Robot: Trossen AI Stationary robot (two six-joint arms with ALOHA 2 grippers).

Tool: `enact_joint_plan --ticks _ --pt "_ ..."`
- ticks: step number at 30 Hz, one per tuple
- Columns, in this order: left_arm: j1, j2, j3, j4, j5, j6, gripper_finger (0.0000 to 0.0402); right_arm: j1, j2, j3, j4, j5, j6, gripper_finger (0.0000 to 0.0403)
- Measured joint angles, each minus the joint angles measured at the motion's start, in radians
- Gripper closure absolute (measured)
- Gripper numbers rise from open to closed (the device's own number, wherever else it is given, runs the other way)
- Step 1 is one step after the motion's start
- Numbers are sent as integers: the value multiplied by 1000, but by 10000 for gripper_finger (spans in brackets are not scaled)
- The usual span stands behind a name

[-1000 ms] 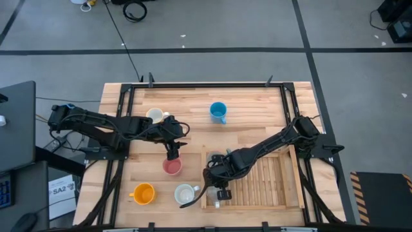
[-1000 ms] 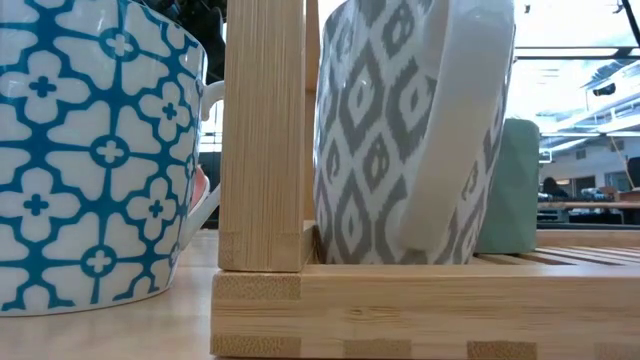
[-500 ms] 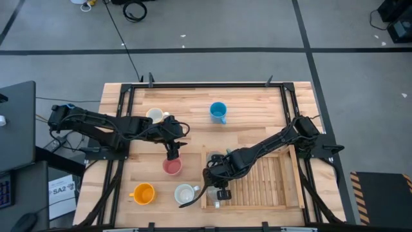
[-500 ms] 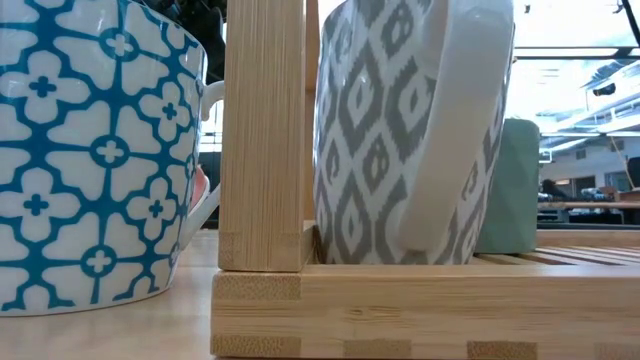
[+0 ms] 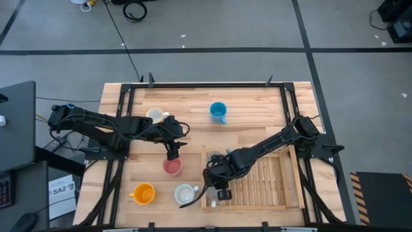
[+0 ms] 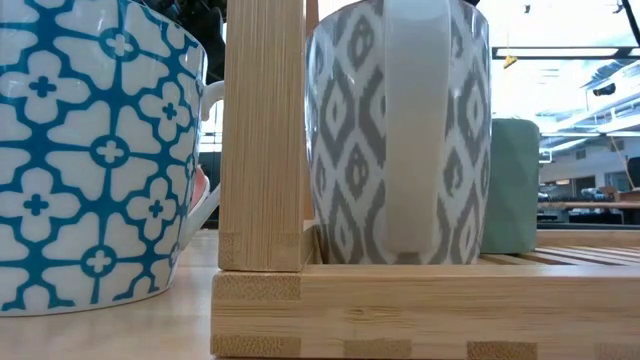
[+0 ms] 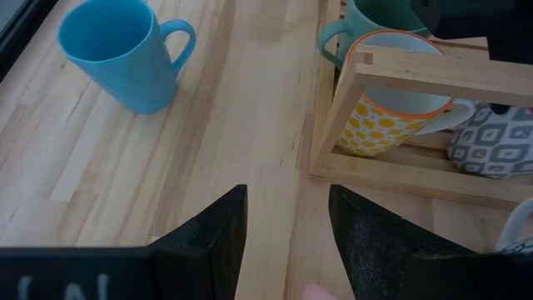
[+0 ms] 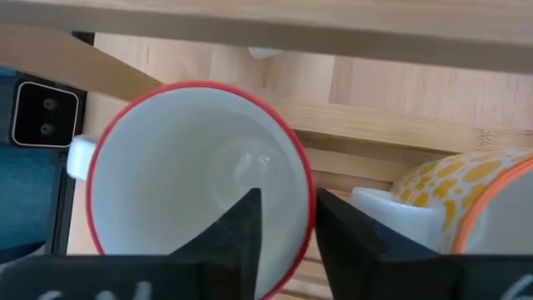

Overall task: Place coffee mugs
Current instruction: Put the red patterned mug on the shelf, then put the blue mug on the shelf

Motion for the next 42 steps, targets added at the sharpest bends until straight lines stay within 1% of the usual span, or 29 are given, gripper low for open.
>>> enact_joint_plan --ticks 4,8,29,35,42 --pt "0 0 0 0 0 0 225 0 0 0 0 -2 -4 249" --pt "0 0 0 0 0 0 225 0 0 0 0 -2 -7 235" --pt "0 0 0 0 0 0 225 0 -3 0 -12 -1 -8 236" --pt "0 0 0 -1 0 0 225 0 -53 0 -31 -3 -7 236" --pt "0 0 0 -1 0 -2 225 0 -153 0 -31 0 -7 236"
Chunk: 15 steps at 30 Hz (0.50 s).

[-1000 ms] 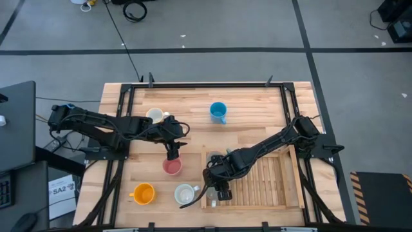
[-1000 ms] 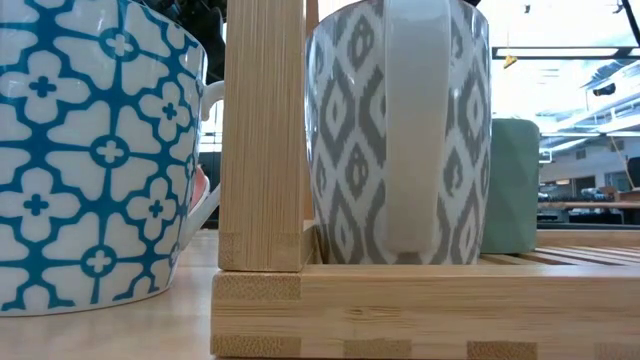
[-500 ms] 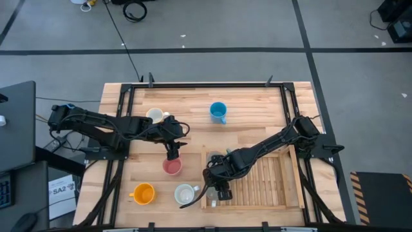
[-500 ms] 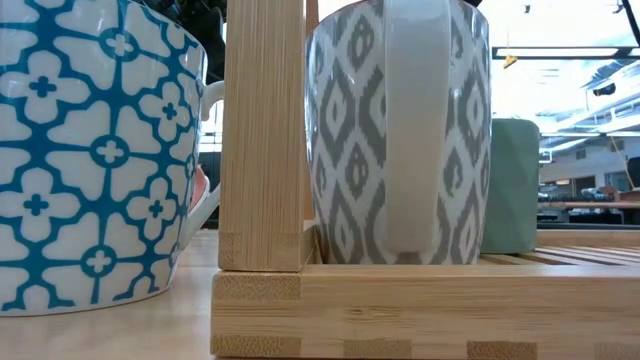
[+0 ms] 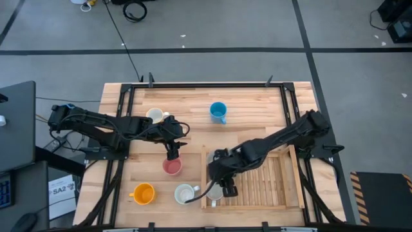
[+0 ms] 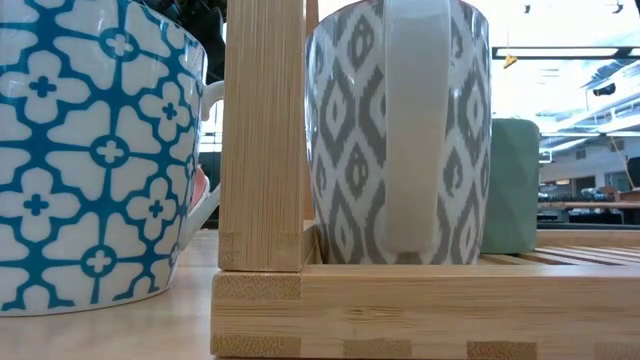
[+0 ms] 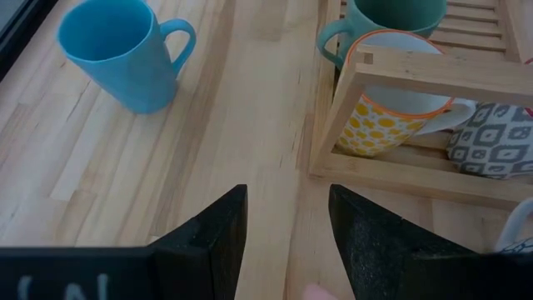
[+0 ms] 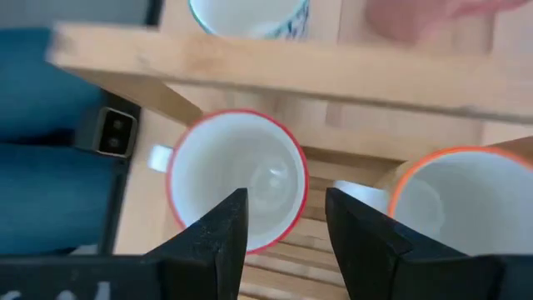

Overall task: Place coffee mugs
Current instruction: Put the blue mug on the shelf

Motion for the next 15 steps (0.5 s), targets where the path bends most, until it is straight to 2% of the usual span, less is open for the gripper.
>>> enact_joint_plan --ticks 9,15 --pt "0 0 0 0 0 0 225 -32 -150 0 1 10 0 236" --pt "0 0 0 0 0 -1 225 -70 -236 0 2 108 0 236"
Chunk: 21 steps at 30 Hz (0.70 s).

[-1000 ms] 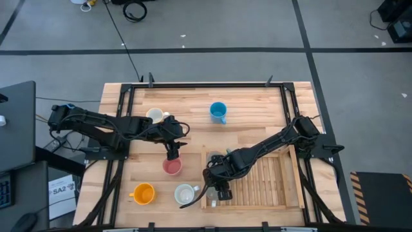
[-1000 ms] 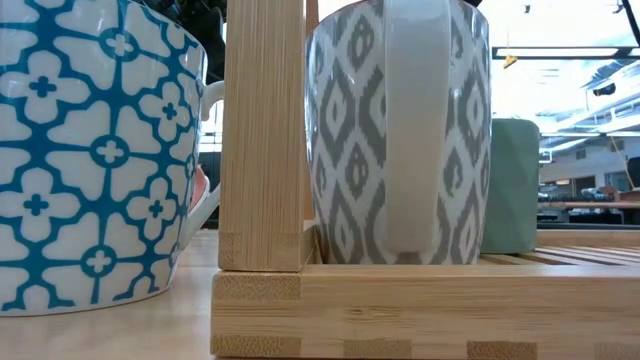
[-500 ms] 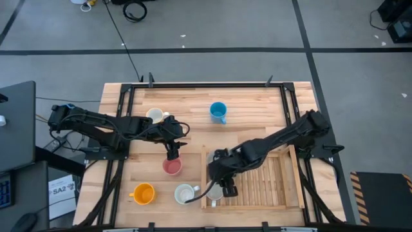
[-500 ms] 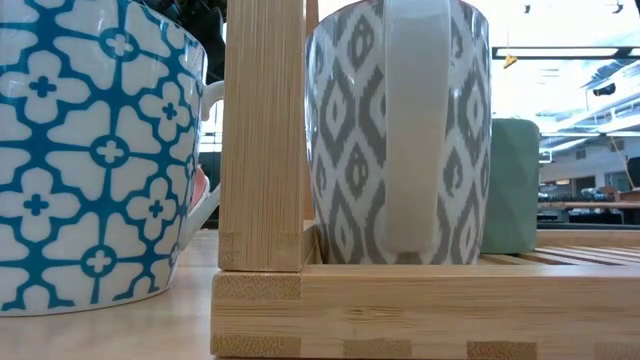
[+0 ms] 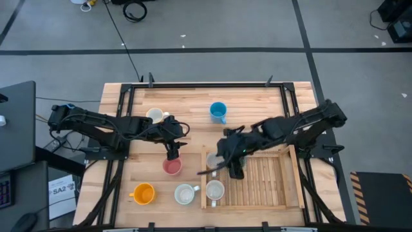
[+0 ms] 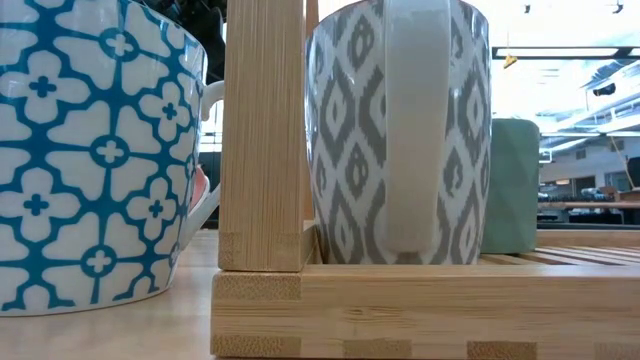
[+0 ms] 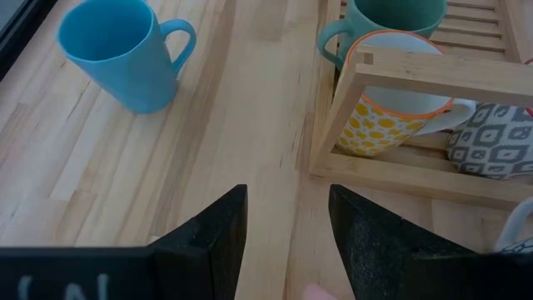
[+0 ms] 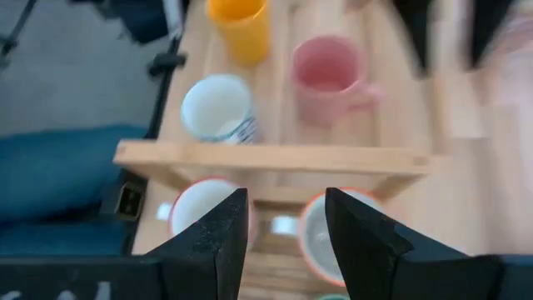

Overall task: Place coffee mugs
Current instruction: Put the blue mug on the shelf

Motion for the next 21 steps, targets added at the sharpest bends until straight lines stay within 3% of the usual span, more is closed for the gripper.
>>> enact_joint_plan --ticks 5,16,21 --pt "0 0 0 0 0 0 225 -46 -60 0 0 57 0 236" --pt "0 0 0 0 0 0 225 -189 -122 0 0 58 -1 236" --pt "0 0 0 0 0 0 225 -267 -119 0 0 58 -92 236"
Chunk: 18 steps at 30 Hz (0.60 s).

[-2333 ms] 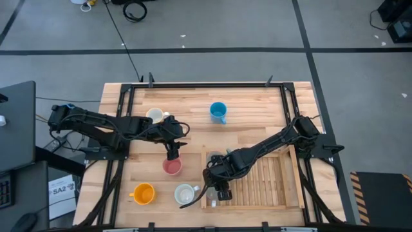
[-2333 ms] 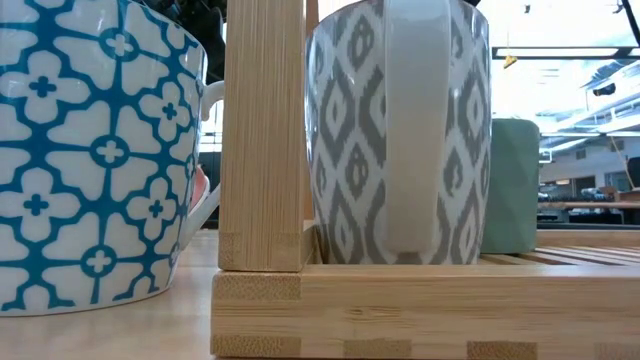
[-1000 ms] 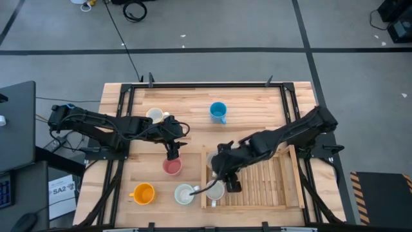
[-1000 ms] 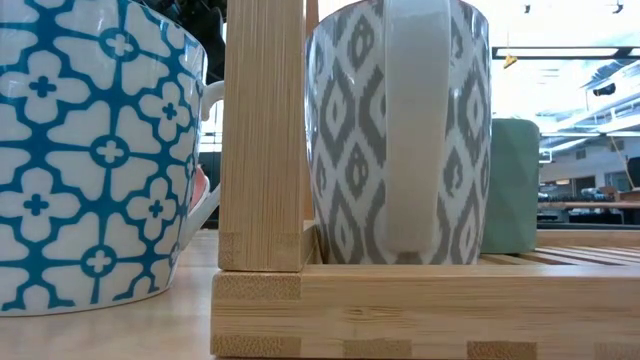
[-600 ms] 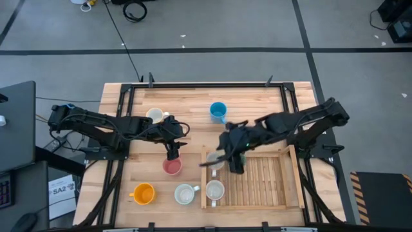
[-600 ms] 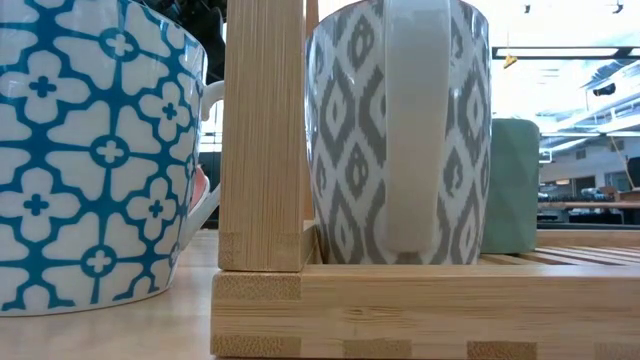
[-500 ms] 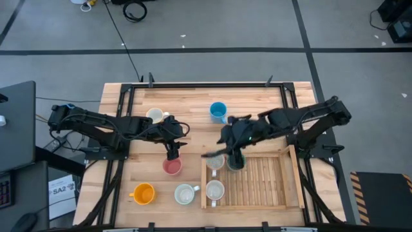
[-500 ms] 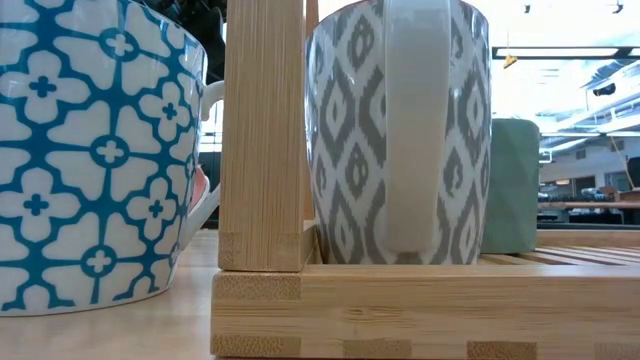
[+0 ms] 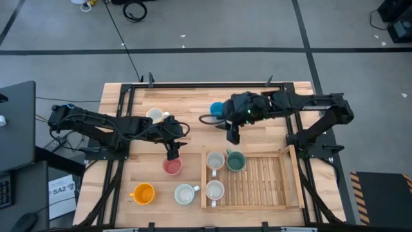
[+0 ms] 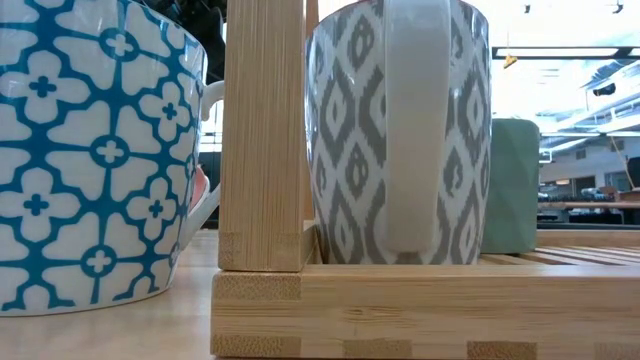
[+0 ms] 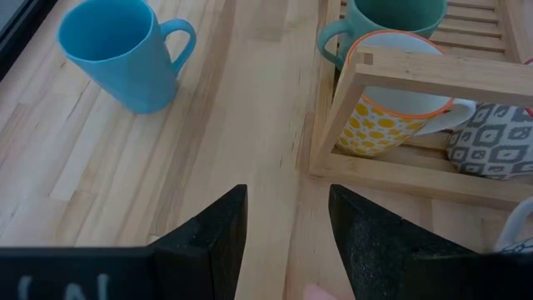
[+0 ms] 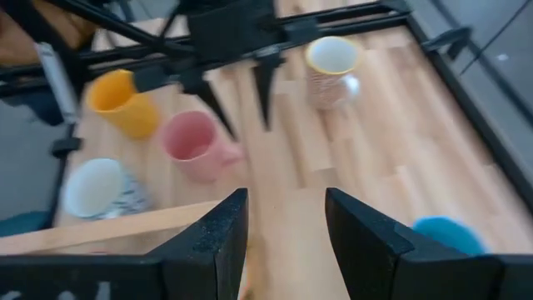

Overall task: Place coffee mugs
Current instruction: Put the blue mug on the shelf

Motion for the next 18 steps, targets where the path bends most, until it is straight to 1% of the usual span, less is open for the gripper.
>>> enact_joint_plan --ticks 9,12,18 --pt "0 0 0 0 0 0 225 -183 2 0 0 0 -191 236" --pt "0 0 0 1 0 0 225 -253 17 1 8 -3 -267 236" --pt "0 0 0 5 0 0 225 -381 67 1 41 -15 -355 236"
